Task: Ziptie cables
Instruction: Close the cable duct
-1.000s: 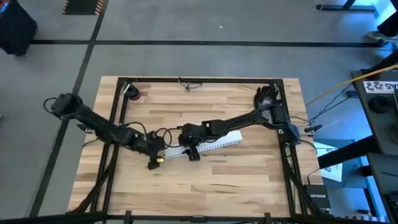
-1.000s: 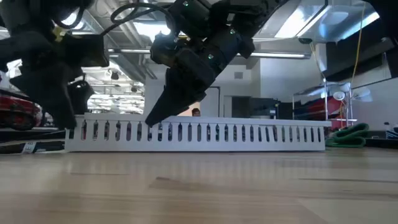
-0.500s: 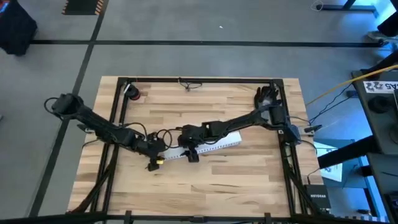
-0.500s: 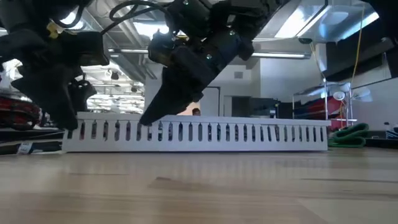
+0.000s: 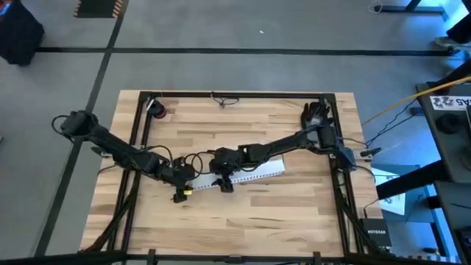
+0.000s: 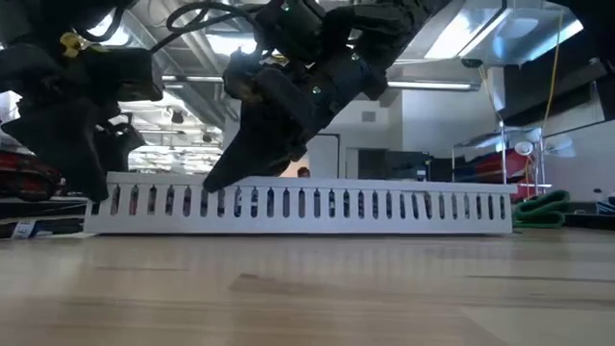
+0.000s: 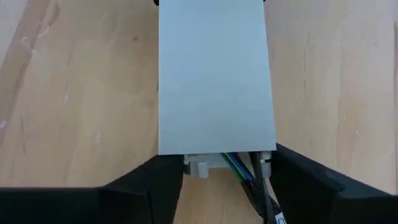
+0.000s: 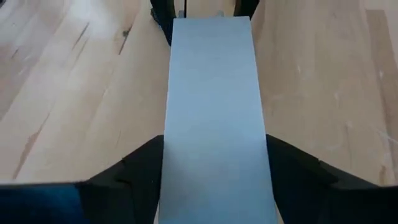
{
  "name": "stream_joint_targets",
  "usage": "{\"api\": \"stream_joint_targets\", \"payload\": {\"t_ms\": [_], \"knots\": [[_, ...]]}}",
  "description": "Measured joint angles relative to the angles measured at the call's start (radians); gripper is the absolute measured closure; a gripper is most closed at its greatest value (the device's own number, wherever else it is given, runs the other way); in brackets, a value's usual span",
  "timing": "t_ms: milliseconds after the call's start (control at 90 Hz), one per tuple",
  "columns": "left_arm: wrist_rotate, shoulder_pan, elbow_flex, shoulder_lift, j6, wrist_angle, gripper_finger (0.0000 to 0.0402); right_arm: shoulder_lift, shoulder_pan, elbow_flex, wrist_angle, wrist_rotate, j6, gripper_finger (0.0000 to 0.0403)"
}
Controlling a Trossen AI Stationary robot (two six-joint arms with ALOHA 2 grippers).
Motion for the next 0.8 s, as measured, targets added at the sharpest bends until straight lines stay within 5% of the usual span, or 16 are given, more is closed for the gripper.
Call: {"api": "stream_joint_targets", "payload": {"t_ms": [211,400,622,800], "knots": [[0.017,0.008,-0.012,0.014,-0.023,0.017,0.0153,0.003,0.0,0.003,0.017,0.006,-0.02,0.0162],[0.079,-0.002,0.068,-0.052,-0.045,-0.203,0.014,0.003,-0.007,0.007,0.001,0.012,-0.019,0.0162],[0.011,-0.052,0.079,-0.193,-0.123,-0.344,0.0139,0.001,-0.009,0.007,-0.012,0.02,-0.017,0.0162],[-0.025,-0.098,0.027,-0.178,-0.204,-0.333,0.0139,0.001,-0.008,0.007,-0.014,0.02,-0.015,0.0162]]}}
